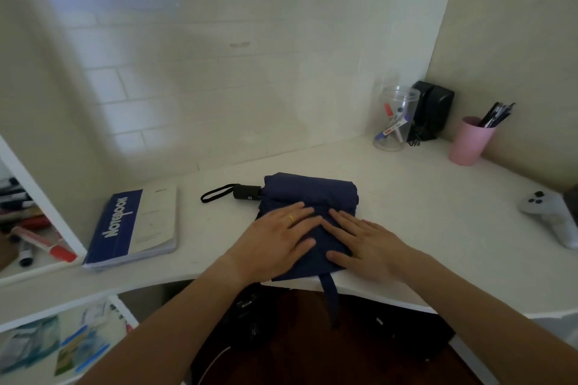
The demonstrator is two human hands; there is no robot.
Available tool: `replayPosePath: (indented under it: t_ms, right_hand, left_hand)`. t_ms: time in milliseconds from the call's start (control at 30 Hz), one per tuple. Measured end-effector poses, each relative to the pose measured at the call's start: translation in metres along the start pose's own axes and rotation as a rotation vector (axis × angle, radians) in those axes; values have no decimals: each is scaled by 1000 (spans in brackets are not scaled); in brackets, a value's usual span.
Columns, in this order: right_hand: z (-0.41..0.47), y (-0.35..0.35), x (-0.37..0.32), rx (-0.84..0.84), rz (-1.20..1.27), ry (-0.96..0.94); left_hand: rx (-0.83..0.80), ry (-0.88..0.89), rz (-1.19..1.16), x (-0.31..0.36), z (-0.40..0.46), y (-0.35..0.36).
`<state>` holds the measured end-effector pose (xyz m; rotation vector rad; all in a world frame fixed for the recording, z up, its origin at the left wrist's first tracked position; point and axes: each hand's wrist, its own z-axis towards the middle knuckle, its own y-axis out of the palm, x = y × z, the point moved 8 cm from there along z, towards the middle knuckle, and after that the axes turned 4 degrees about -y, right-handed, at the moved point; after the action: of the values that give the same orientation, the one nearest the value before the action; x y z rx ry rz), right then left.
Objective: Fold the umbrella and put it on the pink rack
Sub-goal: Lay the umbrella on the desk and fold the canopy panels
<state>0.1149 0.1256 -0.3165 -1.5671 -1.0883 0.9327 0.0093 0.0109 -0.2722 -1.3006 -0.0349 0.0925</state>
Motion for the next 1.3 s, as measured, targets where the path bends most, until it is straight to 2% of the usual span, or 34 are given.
replayPosePath:
  t_ms: [67, 100, 133, 200, 233, 300, 367, 400, 467, 700, 800, 900, 1000, 1067, 1133, 1200, 1233, 1300]
  right_hand:
    - [-1, -14, -1, -2, 25, -6]
    - [0, -30, 2, 73, 116, 9]
    - [0, -58, 7, 234, 285, 47]
    - [3, -102, 47, 594, 633, 258]
    - [9, -110, 66, 623, 740, 398]
    - [34, -100, 84, 395, 909, 583]
    - [54, -83, 79, 141, 994, 630]
    - [62, -83, 80, 125, 1004, 624]
    - [76, -92, 79, 205, 1057, 564]
    - [59, -132, 54, 487, 1222, 198]
    - [22, -134, 35, 612, 1078, 64]
    - [-9, -115, 8, 667, 750, -45]
    - [-26, -81, -13, 711, 433, -75]
    - [-29, -57, -22, 676, 292, -47]
    - [-30, -39, -27, 662, 208, -27]
    - [-31, -33, -33, 689, 150, -38]
    - [-32, -33, -37, 708, 126, -60]
    - [-33, -33, -47, 735, 62, -141]
  left_hand:
    - [-201, 35, -38, -3, -12, 30]
    - [-252, 23, -59, -6, -17, 40]
    - [-249, 14, -78, -10, -19, 43]
    - [-234, 15, -102, -8, -20, 43]
    - [-234, 13, -101, -7, -20, 43]
    - [-215, 2, -95, -8, -22, 44]
    - [-197, -5, -84, -9, -22, 43]
    - [-189, -6, -86, -10, -22, 43]
    - [-178, -3, -91, -11, -20, 43]
    - [-127, 20, -95, -14, -20, 47]
    - [-120, 13, -110, -14, -19, 44]
    - [-83, 14, -107, -14, -20, 41]
    - [6, 26, -100, -9, -24, 33]
    - [95, -6, -154, -3, -30, 23]
    - [202, -112, -186, -5, -40, 16]
    - [303, -320, -322, -18, -54, 10]
    - [336, -459, -467, -28, -60, 7]
    - [369, -735, -957, -43, -69, 5]
